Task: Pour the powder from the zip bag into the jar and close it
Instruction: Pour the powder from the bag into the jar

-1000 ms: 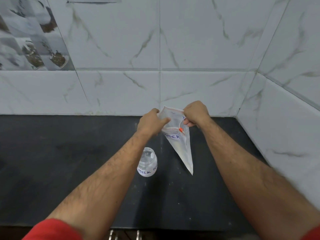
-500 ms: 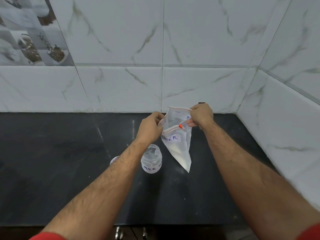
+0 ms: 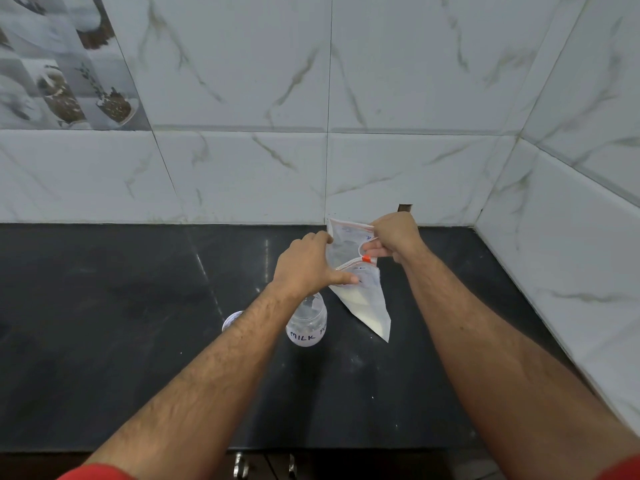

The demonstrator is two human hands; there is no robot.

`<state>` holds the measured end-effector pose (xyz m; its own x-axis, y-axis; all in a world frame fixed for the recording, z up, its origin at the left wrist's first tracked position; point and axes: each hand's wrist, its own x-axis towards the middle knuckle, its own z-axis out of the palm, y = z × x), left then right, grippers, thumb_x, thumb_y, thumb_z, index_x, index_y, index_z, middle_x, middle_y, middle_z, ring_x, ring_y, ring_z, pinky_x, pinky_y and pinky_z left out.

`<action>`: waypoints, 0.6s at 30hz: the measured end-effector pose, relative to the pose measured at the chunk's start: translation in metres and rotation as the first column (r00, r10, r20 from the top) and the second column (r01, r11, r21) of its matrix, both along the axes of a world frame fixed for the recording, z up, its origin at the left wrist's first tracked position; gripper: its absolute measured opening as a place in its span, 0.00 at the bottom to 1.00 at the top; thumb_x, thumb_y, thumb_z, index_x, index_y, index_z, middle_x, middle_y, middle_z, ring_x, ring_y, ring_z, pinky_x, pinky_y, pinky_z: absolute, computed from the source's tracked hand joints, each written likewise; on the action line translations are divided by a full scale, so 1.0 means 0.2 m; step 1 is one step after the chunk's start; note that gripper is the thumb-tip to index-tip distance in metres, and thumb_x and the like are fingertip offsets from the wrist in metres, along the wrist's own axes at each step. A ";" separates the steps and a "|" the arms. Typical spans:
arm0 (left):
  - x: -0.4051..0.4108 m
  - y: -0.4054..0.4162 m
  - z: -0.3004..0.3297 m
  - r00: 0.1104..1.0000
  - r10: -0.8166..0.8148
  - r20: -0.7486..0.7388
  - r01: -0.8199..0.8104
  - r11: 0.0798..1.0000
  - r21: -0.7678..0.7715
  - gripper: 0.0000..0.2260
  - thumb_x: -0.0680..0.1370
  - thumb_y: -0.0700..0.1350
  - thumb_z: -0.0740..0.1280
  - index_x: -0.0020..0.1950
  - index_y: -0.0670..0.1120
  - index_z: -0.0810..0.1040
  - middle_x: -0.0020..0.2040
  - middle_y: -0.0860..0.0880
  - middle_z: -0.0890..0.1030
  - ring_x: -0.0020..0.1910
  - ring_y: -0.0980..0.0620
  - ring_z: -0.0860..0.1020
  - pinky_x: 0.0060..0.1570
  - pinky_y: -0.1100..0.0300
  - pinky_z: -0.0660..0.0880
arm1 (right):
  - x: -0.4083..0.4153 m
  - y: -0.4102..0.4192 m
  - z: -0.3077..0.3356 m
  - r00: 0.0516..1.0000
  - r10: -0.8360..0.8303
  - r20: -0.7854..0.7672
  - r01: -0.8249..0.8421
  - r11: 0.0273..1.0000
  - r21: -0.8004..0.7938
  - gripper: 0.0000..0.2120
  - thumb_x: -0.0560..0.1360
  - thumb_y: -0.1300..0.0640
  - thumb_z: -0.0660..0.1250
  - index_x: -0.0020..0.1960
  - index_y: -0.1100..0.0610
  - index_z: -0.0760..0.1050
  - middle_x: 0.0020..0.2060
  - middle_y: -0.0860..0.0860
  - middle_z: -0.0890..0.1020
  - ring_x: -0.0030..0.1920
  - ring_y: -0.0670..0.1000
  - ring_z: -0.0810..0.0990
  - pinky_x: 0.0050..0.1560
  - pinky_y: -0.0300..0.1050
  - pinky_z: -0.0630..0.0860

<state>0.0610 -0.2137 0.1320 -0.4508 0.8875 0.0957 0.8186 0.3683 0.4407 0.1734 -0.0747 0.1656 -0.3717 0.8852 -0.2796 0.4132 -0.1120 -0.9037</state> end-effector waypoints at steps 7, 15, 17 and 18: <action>-0.02 0.03 0.02 0.998 0.024 0.052 -0.028 0.996 0.083 0.36 0.65 0.63 0.78 0.65 0.48 0.71 0.55 0.52 0.83 0.52 0.49 0.81 0.45 0.54 0.77 | 0.02 -0.02 0.01 0.990 0.110 0.091 -0.117 0.989 0.085 0.13 0.82 0.68 0.55 0.63 0.72 0.73 0.27 0.54 0.79 0.24 0.47 0.80 0.36 0.43 0.78; -0.07 0.10 0.01 0.981 0.119 0.155 -0.128 0.991 0.047 0.19 0.69 0.58 0.76 0.48 0.45 0.82 0.42 0.48 0.85 0.39 0.51 0.80 0.38 0.51 0.80 | 0.08 0.06 -0.03 0.993 0.087 0.083 -0.102 0.974 0.203 0.10 0.75 0.65 0.61 0.45 0.57 0.80 0.32 0.52 0.78 0.25 0.47 0.71 0.23 0.37 0.72; -0.08 0.14 0.01 0.975 0.105 0.197 -0.119 0.991 0.057 0.15 0.71 0.57 0.75 0.44 0.44 0.84 0.39 0.46 0.85 0.34 0.52 0.76 0.34 0.55 0.75 | 0.11 0.08 -0.04 0.996 0.089 0.023 -0.092 0.976 0.199 0.08 0.76 0.62 0.63 0.50 0.57 0.80 0.33 0.51 0.77 0.25 0.46 0.70 0.23 0.36 0.71; -0.08 0.16 0.01 0.971 0.095 0.220 -0.113 0.991 0.067 0.13 0.73 0.56 0.75 0.43 0.45 0.84 0.36 0.48 0.84 0.33 0.52 0.75 0.33 0.57 0.72 | 0.13 0.09 -0.05 0.996 0.085 -0.020 -0.080 0.979 0.188 0.08 0.77 0.60 0.64 0.53 0.56 0.79 0.33 0.51 0.77 0.26 0.46 0.70 0.23 0.37 0.71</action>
